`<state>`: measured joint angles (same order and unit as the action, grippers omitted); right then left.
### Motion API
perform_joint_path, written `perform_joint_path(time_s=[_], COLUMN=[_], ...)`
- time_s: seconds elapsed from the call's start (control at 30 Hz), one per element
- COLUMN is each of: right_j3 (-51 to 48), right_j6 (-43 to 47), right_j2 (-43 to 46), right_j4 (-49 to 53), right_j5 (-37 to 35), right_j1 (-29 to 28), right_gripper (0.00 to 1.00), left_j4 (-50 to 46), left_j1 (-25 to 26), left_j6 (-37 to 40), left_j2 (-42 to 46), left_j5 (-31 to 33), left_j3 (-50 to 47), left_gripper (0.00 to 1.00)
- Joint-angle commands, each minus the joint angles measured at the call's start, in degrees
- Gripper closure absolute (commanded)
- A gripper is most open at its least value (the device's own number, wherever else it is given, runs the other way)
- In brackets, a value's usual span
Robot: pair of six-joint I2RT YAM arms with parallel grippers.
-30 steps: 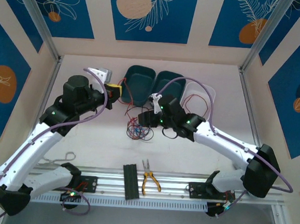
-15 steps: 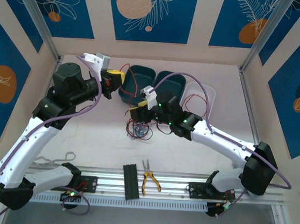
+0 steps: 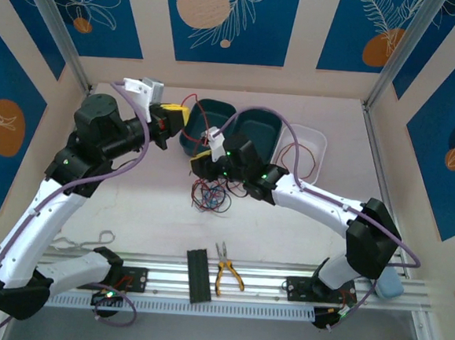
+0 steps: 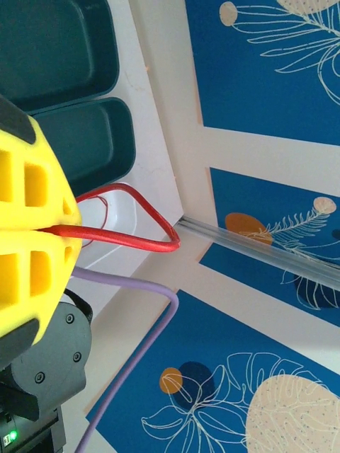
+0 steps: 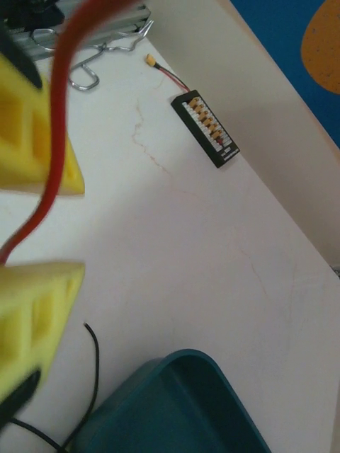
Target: Untangle the cables
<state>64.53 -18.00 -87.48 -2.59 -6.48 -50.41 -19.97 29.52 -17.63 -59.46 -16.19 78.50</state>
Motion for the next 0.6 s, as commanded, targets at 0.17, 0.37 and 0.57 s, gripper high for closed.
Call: perform_joint_path(time_s=[0.17, 0.37, 0.57], right_j3=[0.41, 1.50, 6.05], right_j6=[0.15, 0.51, -0.32], right_j2=[8.25, 13.23, 16.23], right_j4=[-0.26, 2.13, 7.87], right_j5=[-6.17, -7.66, -12.06], right_j1=[0.13, 0.59, 0.66], right_gripper=[1.00, 1.00, 1.00], left_j4=[-0.09, 0.10, 0.31], left_j1=[-0.28, -0.38, -0.39], left_j6=[0.80, -0.12, -1.16], left_j2=[4.40, 5.76, 6.02], left_j5=[7.06, 10.89, 9.85], left_j3=[-2.25, -5.36, -8.06], left_gripper=[0.97, 0.66, 0.10])
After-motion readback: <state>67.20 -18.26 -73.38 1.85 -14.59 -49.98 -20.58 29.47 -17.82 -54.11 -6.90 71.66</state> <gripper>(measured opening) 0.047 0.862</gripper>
